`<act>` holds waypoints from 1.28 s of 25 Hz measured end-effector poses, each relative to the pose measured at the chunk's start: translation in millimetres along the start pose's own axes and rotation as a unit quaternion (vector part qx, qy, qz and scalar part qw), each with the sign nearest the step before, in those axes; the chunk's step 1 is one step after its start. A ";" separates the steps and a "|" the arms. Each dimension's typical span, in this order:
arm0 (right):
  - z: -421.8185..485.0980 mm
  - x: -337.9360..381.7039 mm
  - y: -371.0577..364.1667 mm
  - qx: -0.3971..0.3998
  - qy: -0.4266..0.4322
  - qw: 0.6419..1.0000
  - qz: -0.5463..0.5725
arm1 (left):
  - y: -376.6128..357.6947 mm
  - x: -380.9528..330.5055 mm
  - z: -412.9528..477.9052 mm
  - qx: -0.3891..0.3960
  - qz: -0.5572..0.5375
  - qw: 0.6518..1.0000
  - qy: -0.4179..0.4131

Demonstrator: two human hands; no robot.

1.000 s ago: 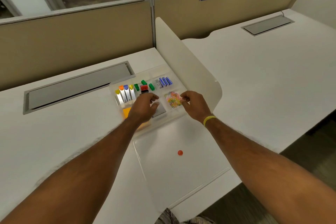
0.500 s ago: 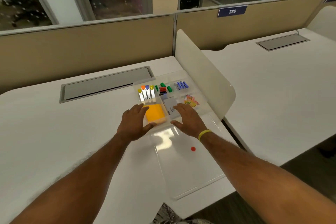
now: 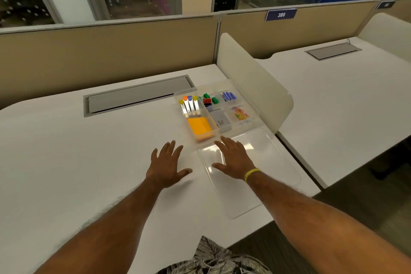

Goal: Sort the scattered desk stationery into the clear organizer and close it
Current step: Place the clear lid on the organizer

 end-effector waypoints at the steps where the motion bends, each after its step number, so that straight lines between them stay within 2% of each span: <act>1: -6.6 -1.6 -2.4 0.002 -0.010 1.000 0.002 | -2.7 -2.6 -3.1 0.006 -0.004 1.000 -0.007; 5: -28.5 -24.1 -2.9 -0.015 -0.056 0.998 0.020 | -18.5 -24.8 -10.0 0.050 -0.036 0.998 -0.017; 8: -38.5 -59.8 3.9 -0.033 -0.107 0.992 0.054 | -32.2 -47.8 -9.7 0.067 -0.055 0.996 0.008; 13: -37.4 -128.8 11.2 -0.028 -0.184 0.982 0.044 | -44.2 -79.1 5.3 0.046 -0.072 0.992 0.088; 18: -30.1 -166.0 6.1 -0.002 -0.297 0.948 0.114 | -44.3 -102.7 13.2 0.005 -0.119 0.974 0.193; 21: -22.8 -172.5 6.0 -0.021 -0.296 0.943 0.151 | -40.7 -112.4 23.4 -0.009 -0.210 0.933 0.292; 24: -19.9 -176.8 10.0 -0.051 -0.322 0.922 0.208 | -40.4 -117.4 30.5 -0.022 -0.373 0.843 0.387; 26: -19.8 -183.3 9.0 -0.049 -0.361 0.897 0.251 | -40.2 -116.5 31.5 -0.034 -0.453 0.792 0.409; 29: -20.8 -193.2 2.5 -0.016 -0.390 0.880 0.270 | -38.0 -112.9 30.9 -0.015 -0.465 0.798 0.383; 32: -22.0 -192.1 2.0 -0.025 -0.384 0.863 0.325 | -34.0 -110.4 25.0 -0.025 -0.509 0.768 0.389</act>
Point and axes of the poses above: each hand's wrist, its own z-axis towards the middle knuckle, its own y-axis out of the back of the hand, x = y × z, the point moved 3 cm from there along z, towards the middle knuckle, and after that the axes turned 1 degree about -z, right-handed, at the moved point
